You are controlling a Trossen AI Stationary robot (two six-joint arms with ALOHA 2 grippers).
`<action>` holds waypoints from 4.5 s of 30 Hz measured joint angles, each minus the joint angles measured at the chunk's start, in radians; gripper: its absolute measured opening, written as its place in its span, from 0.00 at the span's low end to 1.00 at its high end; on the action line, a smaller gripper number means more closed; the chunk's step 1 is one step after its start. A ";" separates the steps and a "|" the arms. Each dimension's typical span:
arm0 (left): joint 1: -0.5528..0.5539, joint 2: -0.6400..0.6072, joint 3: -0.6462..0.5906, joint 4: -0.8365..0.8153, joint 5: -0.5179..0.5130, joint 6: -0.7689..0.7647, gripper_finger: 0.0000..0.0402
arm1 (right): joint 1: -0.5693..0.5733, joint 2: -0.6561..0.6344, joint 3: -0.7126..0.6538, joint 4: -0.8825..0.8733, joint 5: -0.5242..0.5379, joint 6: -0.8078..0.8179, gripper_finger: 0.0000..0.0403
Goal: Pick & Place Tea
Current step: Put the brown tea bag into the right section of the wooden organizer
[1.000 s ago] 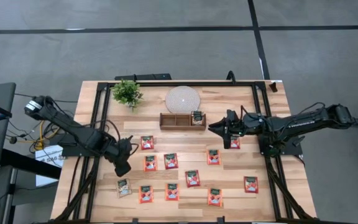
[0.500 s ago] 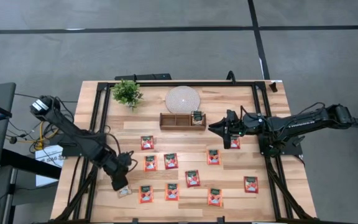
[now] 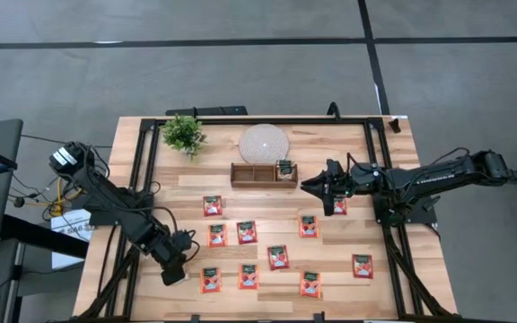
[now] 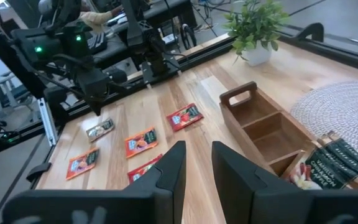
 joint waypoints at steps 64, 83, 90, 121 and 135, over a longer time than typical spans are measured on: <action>-0.018 0.148 -0.073 0.098 -0.016 -0.016 0.22 | 0.000 0.000 0.000 0.000 -0.020 -0.002 0.18; -0.018 0.110 -0.074 0.068 -0.009 -0.038 0.00 | 0.000 0.000 0.000 0.000 -0.020 0.000 0.18; -0.018 0.052 -0.002 -0.140 -0.078 -0.037 0.00 | 0.000 0.000 0.000 0.000 -0.020 0.000 0.18; 0.294 0.031 0.480 -0.383 -0.622 0.588 0.00 | 0.018 0.302 0.200 0.233 -0.287 -0.088 0.18; 0.473 0.031 0.484 -0.110 -0.693 0.972 0.00 | -0.041 0.510 0.443 0.186 -0.418 -0.089 0.18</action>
